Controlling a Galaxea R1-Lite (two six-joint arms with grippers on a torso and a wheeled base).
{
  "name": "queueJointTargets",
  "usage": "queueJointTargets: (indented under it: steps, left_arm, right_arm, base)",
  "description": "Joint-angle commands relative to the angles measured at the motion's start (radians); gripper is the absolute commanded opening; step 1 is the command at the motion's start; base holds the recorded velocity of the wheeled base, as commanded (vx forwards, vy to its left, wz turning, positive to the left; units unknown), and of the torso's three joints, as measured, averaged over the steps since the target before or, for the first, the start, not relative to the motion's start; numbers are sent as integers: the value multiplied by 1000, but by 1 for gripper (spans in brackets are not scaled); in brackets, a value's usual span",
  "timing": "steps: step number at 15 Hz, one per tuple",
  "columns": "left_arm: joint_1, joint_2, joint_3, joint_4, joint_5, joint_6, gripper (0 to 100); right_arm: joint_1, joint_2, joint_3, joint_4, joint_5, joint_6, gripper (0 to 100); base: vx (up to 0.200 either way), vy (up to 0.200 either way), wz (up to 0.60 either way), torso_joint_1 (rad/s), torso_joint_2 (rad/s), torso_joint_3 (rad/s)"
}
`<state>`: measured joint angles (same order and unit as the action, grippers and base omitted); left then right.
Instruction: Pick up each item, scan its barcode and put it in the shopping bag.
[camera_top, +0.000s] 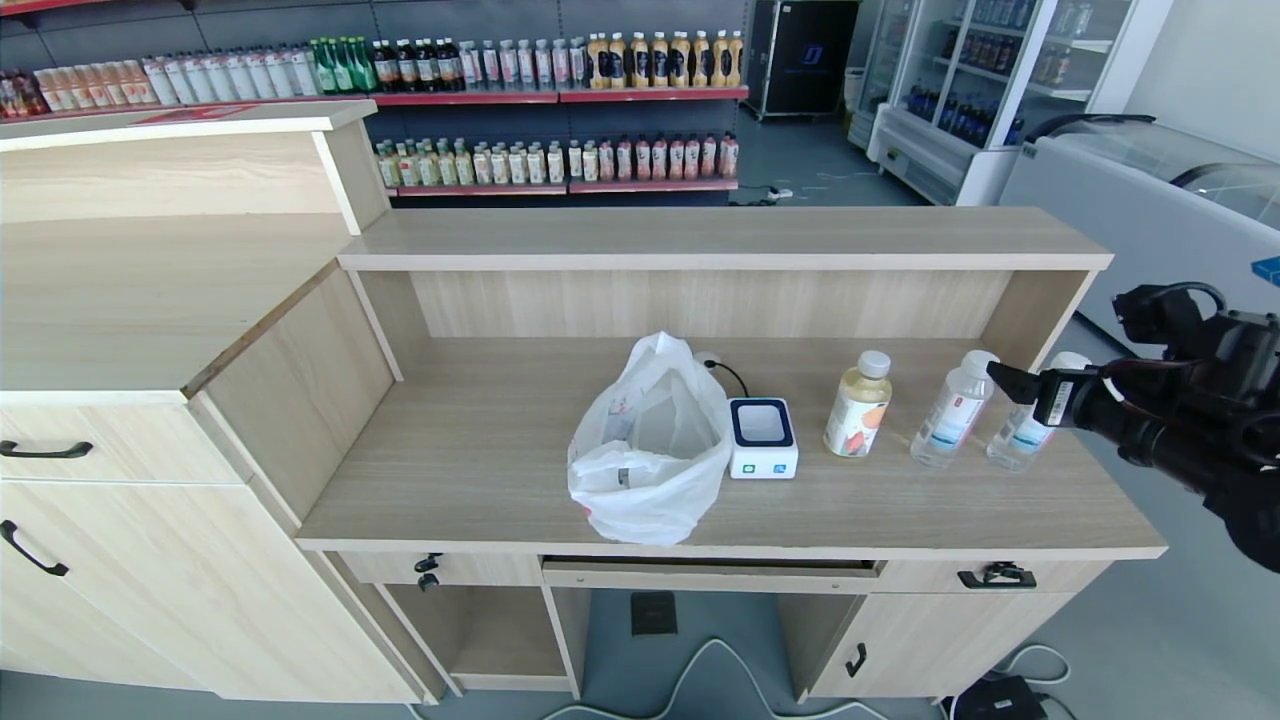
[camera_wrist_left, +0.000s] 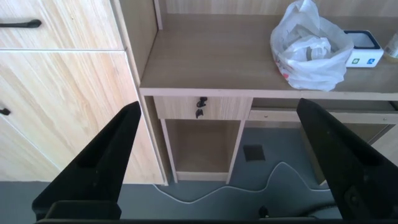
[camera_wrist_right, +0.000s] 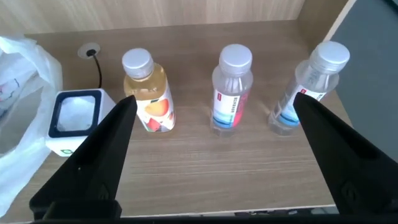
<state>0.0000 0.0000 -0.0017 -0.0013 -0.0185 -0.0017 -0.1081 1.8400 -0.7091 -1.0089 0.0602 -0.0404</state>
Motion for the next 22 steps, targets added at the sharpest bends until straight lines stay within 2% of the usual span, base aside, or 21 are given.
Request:
queueJointTargets:
  steps: [1,6,14,22]
  left_arm:
    - [0,0,0,0,0,0,100]
    - [0,0,0,0,0,0,100]
    - [0,0,0,0,0,0,100]
    - [0,0,0,0,0,0,100]
  right_arm:
    - [7,168,-84,-16,12,-6,100]
    - [36,286,-176,-20,12,-7,100]
    - [90,452,-230,-155,9,-39,100]
    - [113,558,-366,-157,7,-78,100]
  base:
    - [0,0,0,0,0,0]
    - [0,0,0,0,0,0]
    - [0,0,0,0,0,0]
    - [0,0,0,0,0,0]
